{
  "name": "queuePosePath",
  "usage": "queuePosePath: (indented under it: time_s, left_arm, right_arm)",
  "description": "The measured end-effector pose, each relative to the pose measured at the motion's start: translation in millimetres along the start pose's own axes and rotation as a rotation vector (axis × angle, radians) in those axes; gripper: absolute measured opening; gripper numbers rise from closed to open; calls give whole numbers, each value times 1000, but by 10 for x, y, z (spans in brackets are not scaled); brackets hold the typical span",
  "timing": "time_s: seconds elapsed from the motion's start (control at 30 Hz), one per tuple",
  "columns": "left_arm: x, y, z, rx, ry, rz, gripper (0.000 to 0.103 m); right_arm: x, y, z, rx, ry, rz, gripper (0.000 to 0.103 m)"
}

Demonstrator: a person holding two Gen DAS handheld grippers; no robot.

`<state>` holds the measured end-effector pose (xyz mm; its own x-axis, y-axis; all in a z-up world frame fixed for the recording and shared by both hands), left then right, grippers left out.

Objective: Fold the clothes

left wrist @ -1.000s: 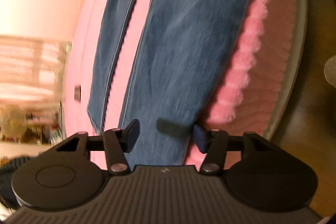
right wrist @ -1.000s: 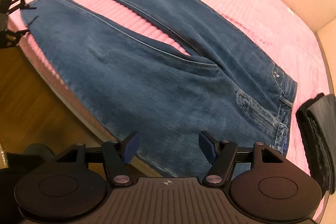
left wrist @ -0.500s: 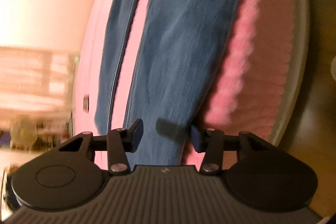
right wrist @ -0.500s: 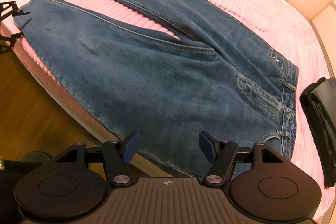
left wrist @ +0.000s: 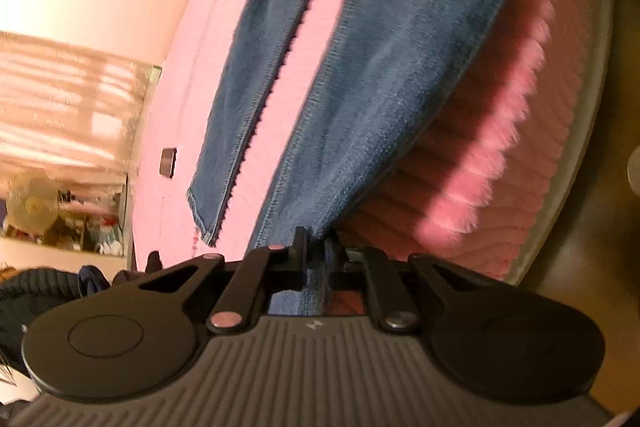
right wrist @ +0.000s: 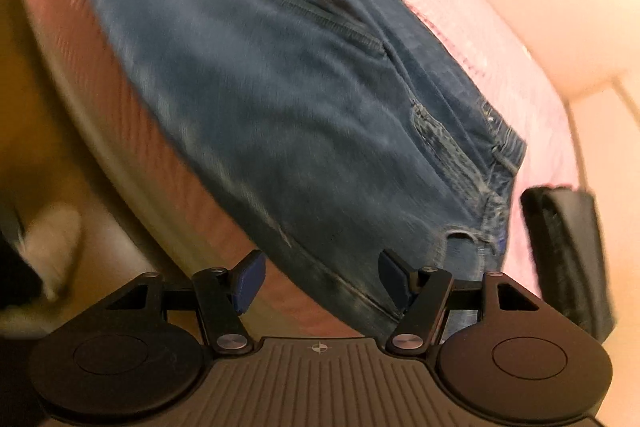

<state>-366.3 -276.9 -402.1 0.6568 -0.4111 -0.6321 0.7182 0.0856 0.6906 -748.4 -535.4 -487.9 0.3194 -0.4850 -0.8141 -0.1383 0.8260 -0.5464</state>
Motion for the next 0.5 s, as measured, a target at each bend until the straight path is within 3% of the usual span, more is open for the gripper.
queuePosePath:
  time_s: [0.17,0.27,0.3,0.33,0.4,0.43,0.5]
  left_arm:
    - [-50,70,94,-18,31,-13,7]
    - [-230,-24,67,0,43,-14,7]
    - [-274,-35,68,9,47,-15,7]
    - [-304,-25,84,16,48,-13,7]
    - [-338,32,131,22,51,-7,7]
    - [-360,78,170,21,56,-5,7]
    - [-421,171,259,19,65,1,6]
  right_arm:
    - [228,87,-430,-217,24,-49,66]
    - [331,24,-536,-255,19,-56,65]
    - [332,-11,-548,-257,15,-52,61]
    - [333,-45,-559,-259,11,-48,42]
    - [331,-114,-580,-261,3,-39,29]
    - [292,-151,-576,-251,-5,-25,13]
    - [188,-266,-554,-226,-18,-6,8]
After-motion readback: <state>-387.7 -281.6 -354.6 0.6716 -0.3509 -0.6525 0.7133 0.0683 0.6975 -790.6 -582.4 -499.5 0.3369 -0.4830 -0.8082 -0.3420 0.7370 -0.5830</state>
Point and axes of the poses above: each gripper's, at about its wrist camera, not at the fingertips, and x roughly the way its jaws point, y to its left, z to its top, the point moved 5 cm from there along x, roughly the way its jaws point, and after that the axes turned 15 degrees about -x, right-handed, at the moved point
